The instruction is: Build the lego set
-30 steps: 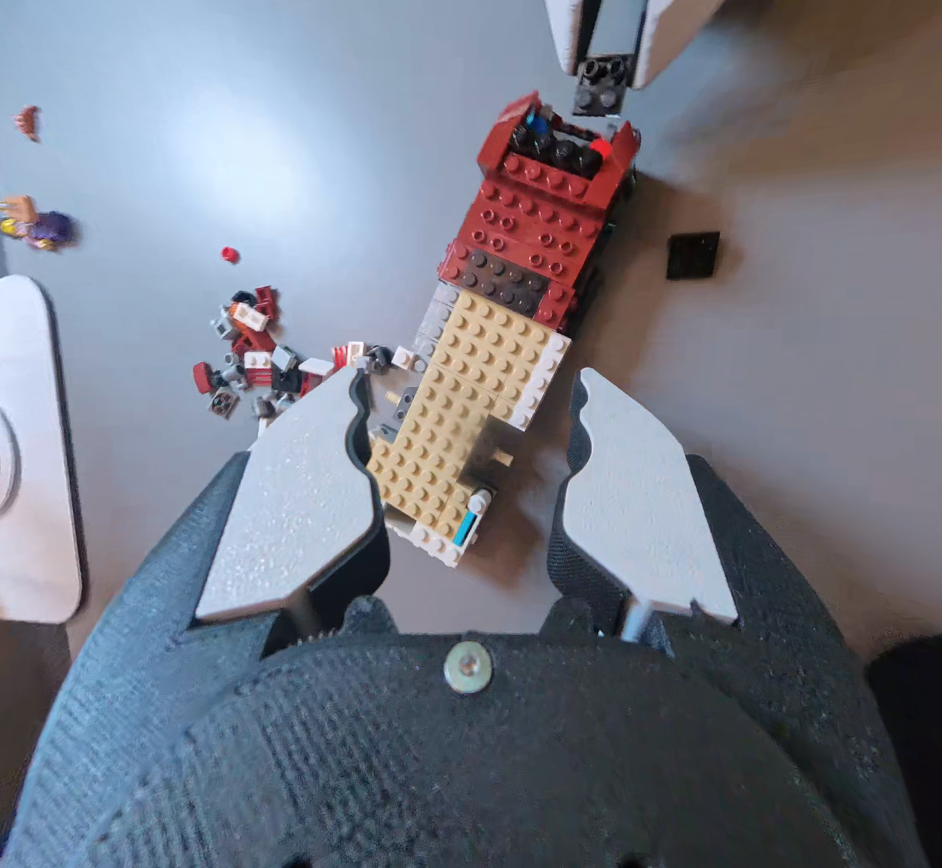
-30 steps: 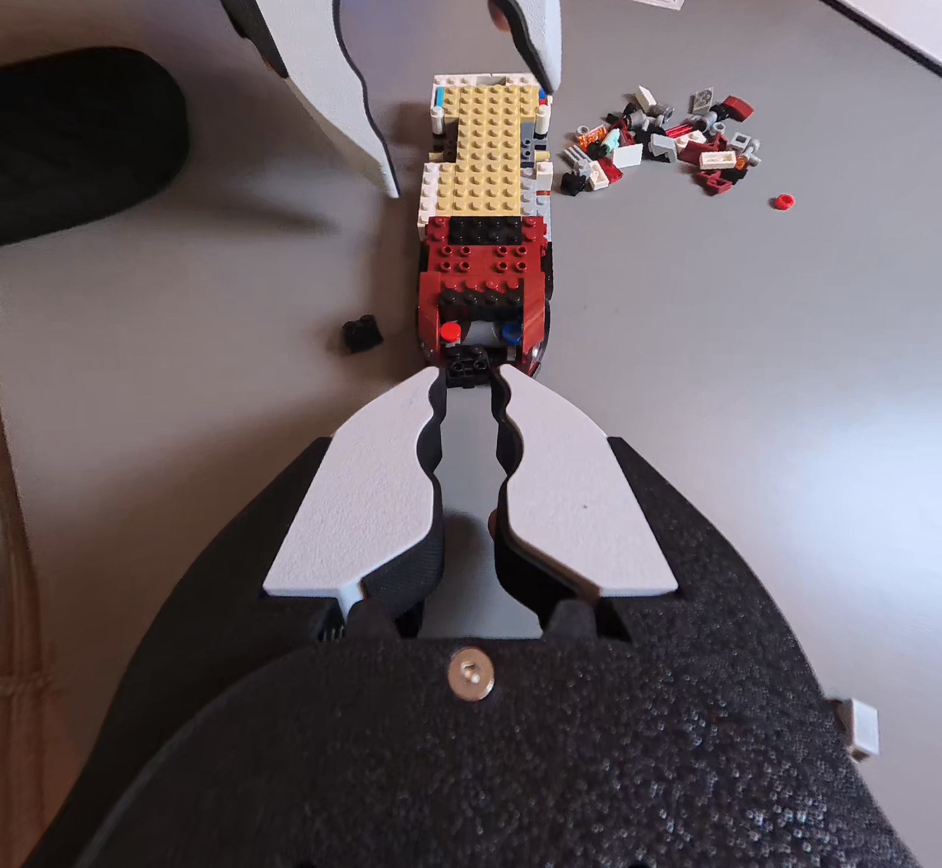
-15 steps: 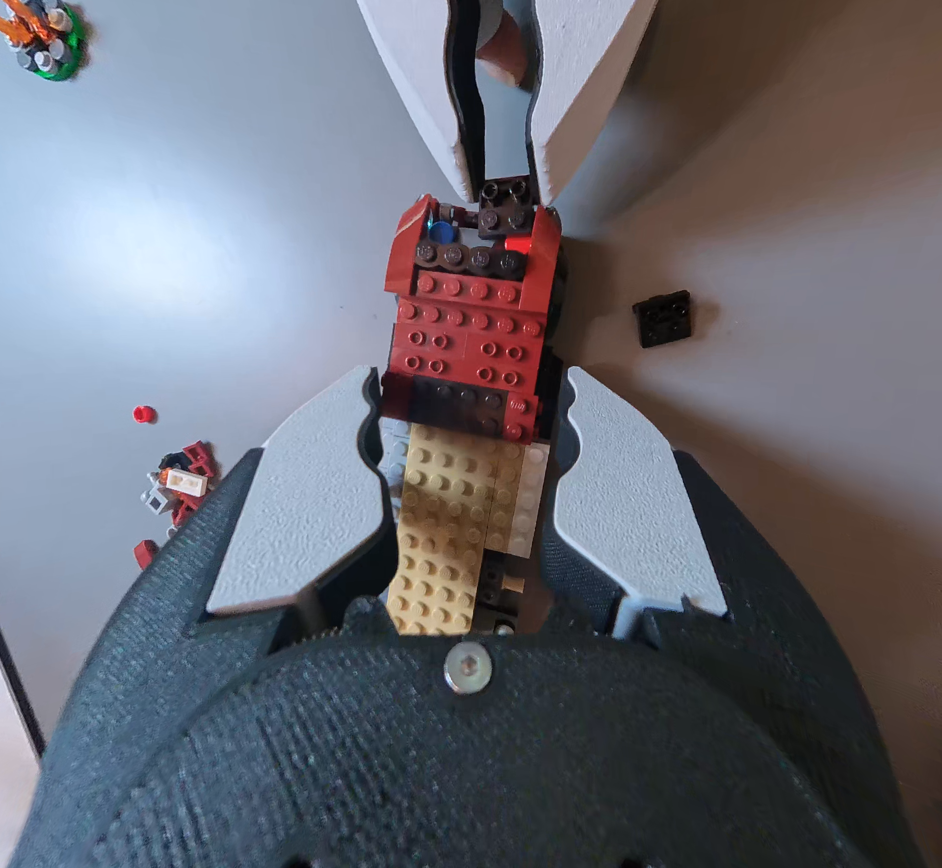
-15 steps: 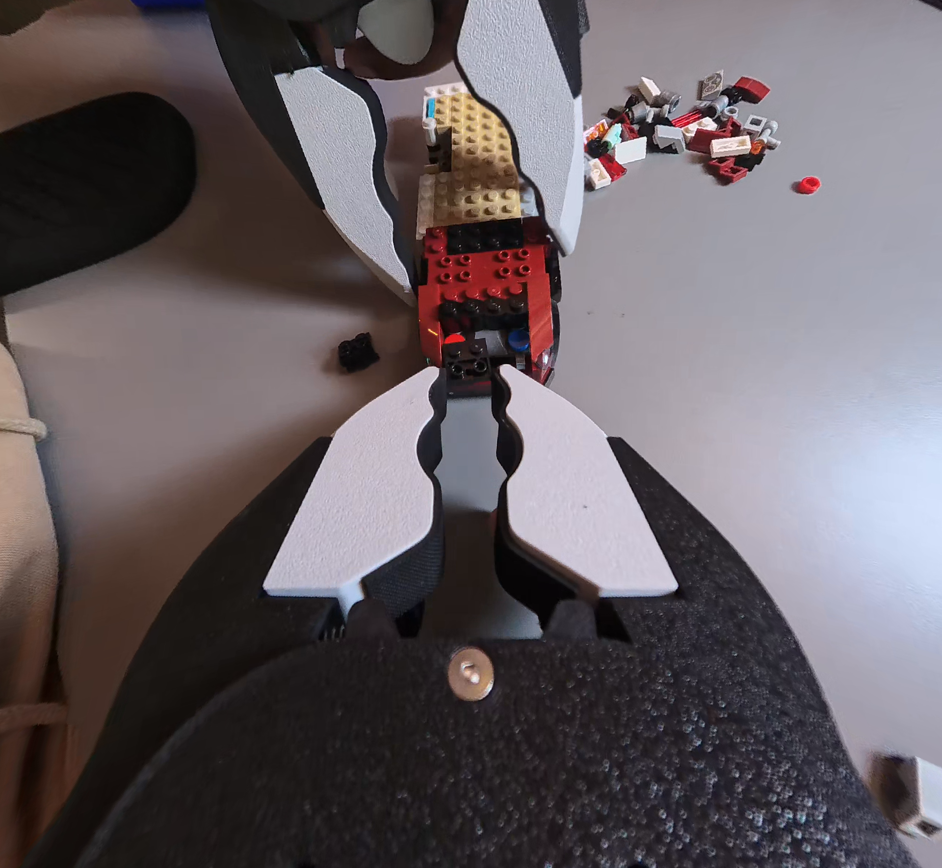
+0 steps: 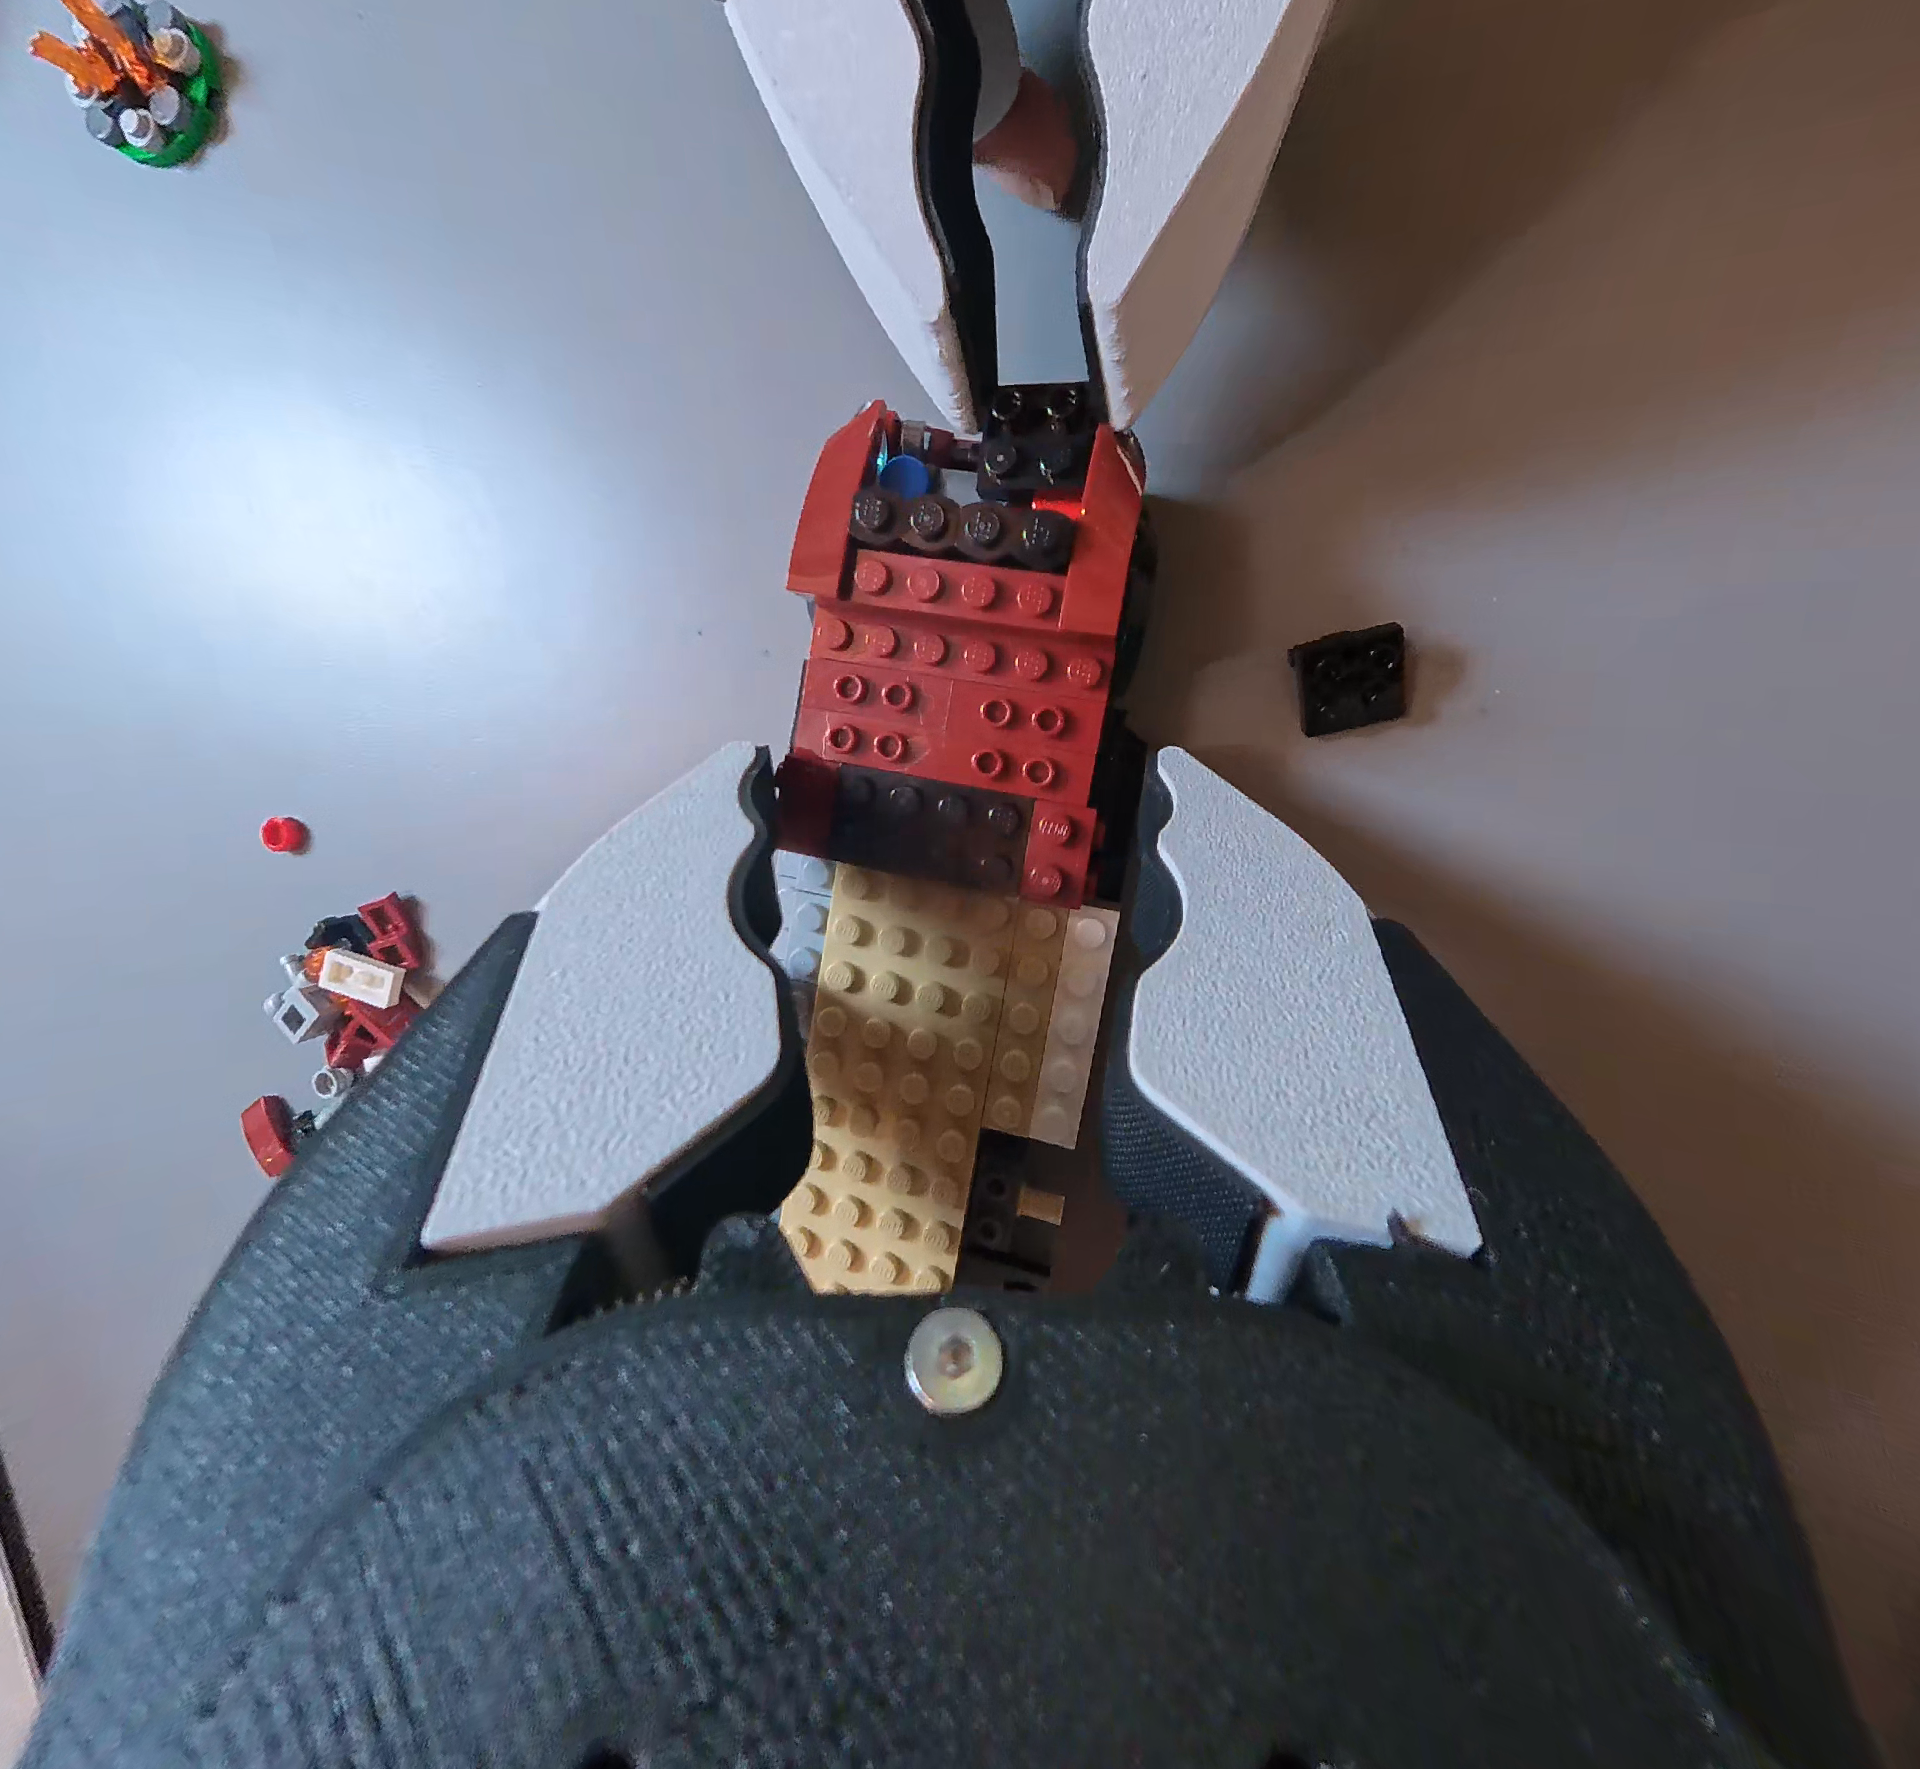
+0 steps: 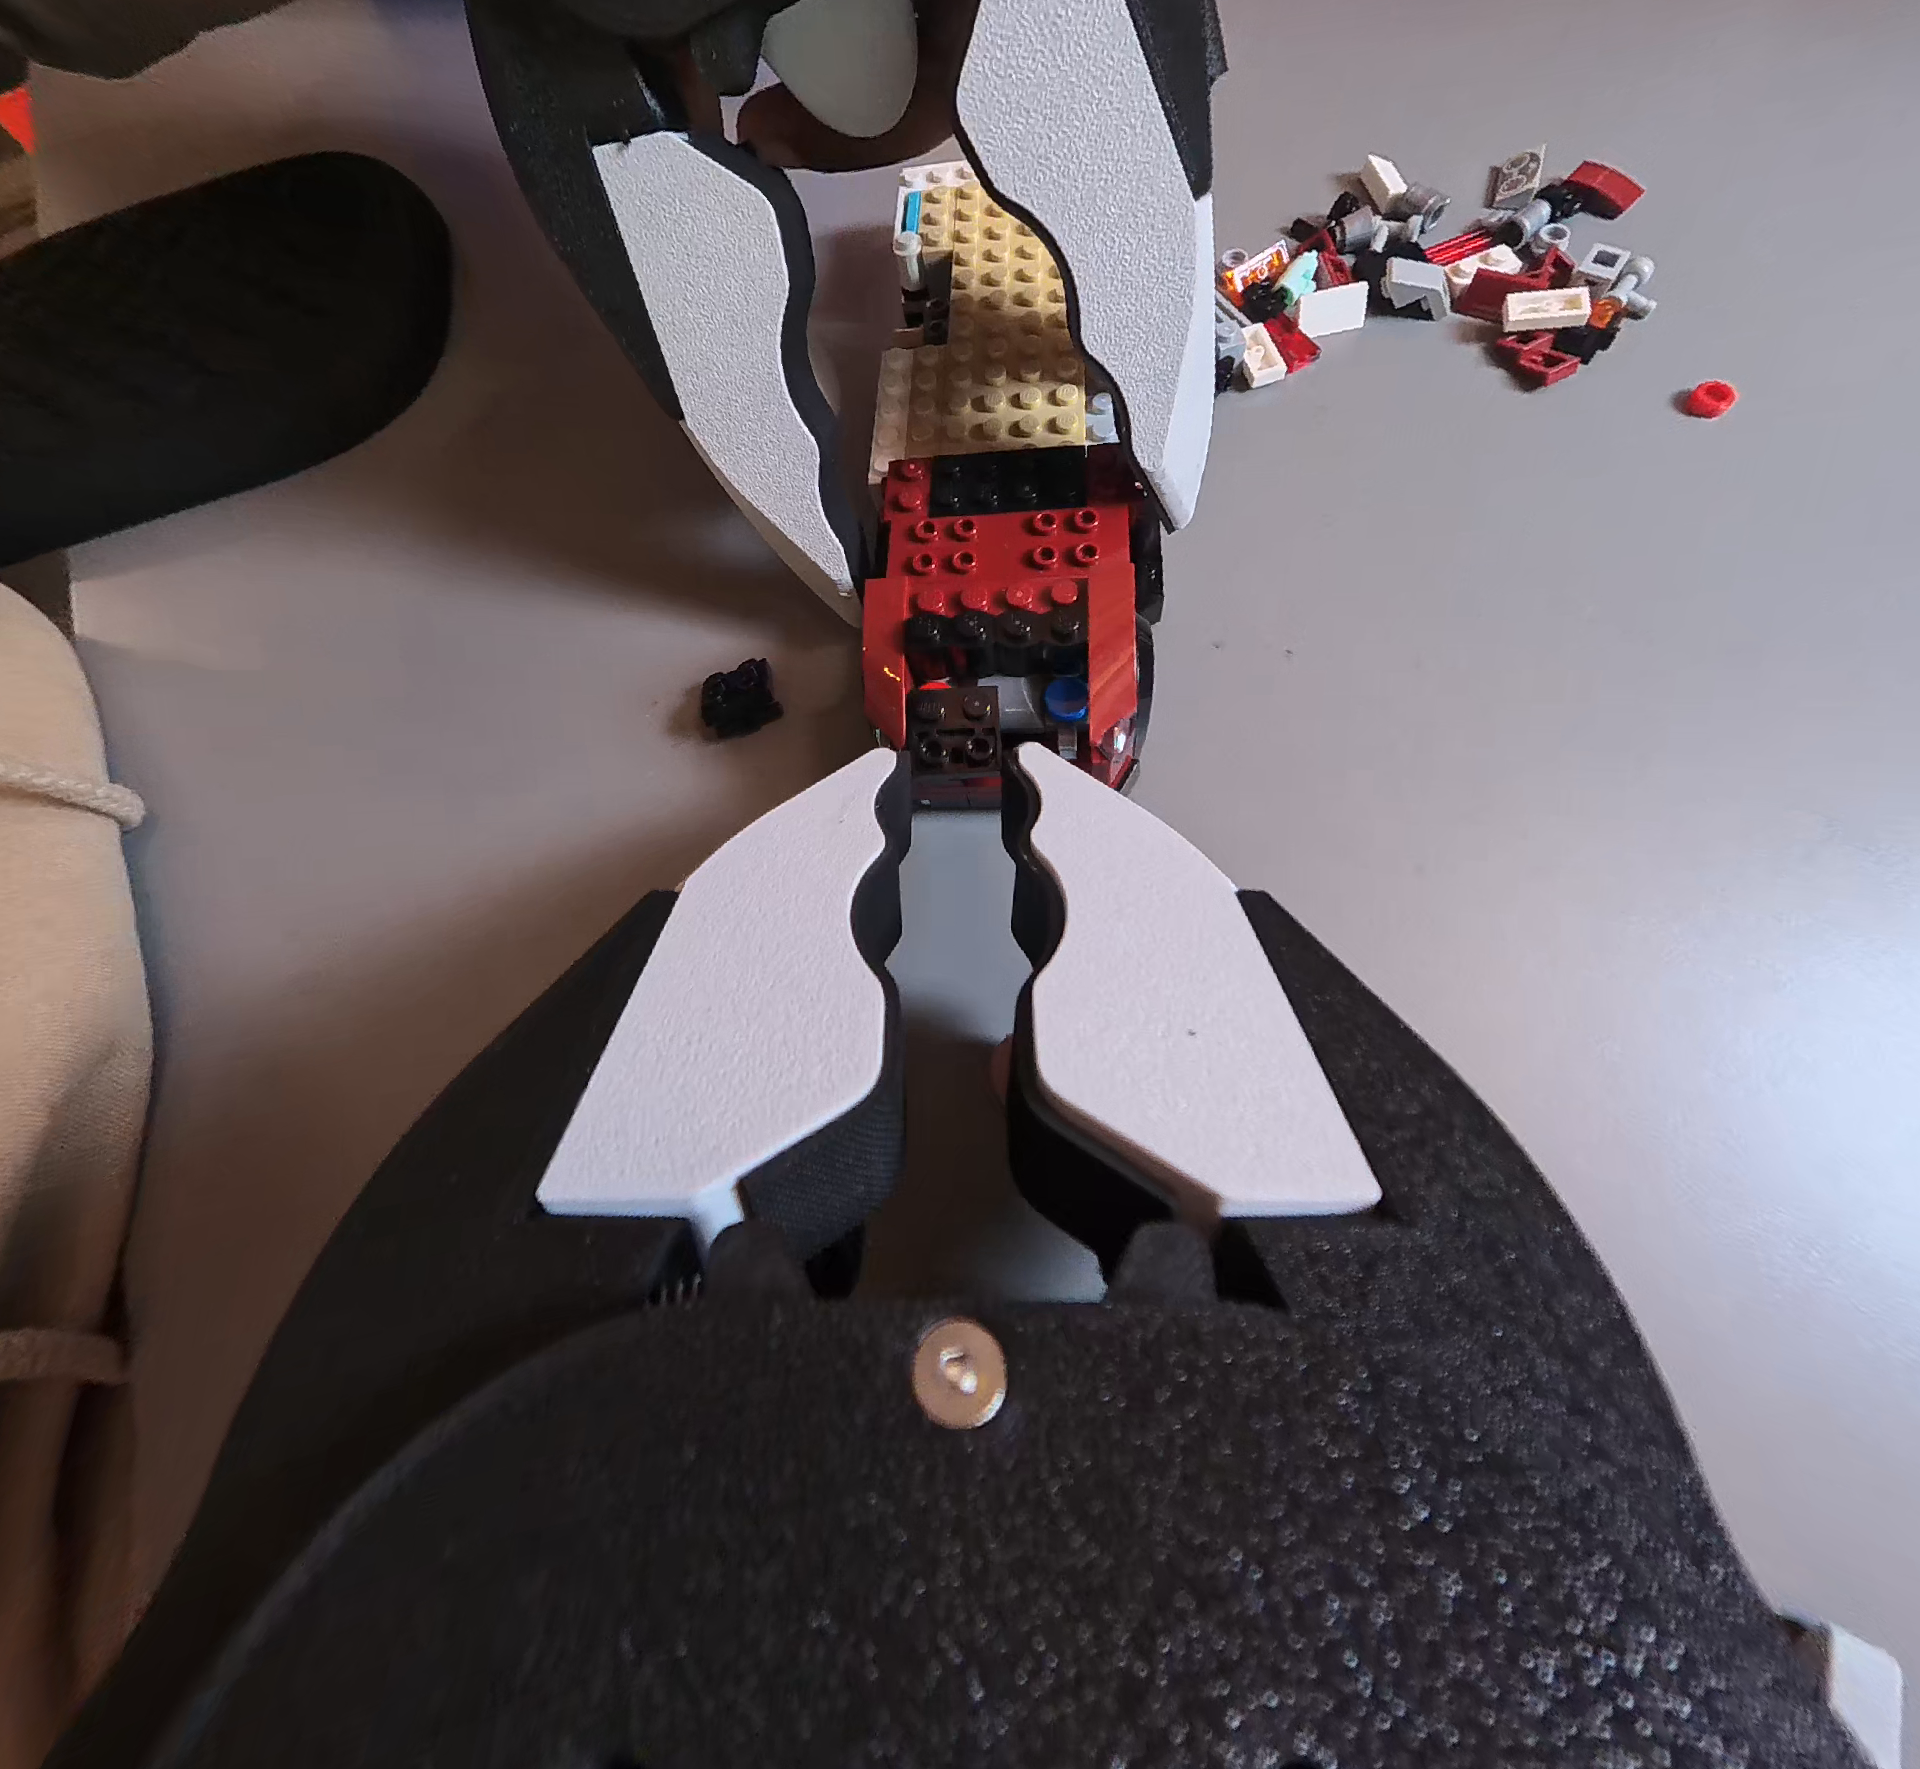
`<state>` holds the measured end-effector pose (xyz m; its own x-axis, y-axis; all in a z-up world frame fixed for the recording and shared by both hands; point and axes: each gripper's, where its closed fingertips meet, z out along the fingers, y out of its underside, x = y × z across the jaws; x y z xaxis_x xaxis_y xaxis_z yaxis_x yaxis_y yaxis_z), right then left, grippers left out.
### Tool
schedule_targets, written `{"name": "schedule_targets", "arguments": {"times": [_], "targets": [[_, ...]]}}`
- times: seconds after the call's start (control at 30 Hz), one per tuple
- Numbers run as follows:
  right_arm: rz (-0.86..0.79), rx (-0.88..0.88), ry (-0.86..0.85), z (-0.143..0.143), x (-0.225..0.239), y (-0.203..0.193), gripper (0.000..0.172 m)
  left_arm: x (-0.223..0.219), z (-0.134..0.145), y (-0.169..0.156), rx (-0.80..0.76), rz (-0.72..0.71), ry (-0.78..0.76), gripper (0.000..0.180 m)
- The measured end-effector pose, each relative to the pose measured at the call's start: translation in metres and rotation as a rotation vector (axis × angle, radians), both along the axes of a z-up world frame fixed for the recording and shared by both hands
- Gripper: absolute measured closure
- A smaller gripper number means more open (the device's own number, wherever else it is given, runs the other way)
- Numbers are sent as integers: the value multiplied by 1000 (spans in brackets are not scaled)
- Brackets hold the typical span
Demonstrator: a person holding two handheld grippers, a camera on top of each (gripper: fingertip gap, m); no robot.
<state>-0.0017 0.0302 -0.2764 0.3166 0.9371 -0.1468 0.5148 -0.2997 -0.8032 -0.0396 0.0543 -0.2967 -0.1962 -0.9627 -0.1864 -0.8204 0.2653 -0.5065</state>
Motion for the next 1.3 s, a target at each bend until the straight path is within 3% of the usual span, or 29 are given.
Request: {"name": "schedule_targets", "arguments": {"times": [0.37,0.77,1.3], "targets": [[200,80,-9,1,0,-4,149,0,0,0,1,9,6,113],[448,257,-54,0,1,1,162,1,0,-1,1,-37,41,114],[463,206,-72,3,4,4,162,5,2,0,-52,-15,-6,114]]}}
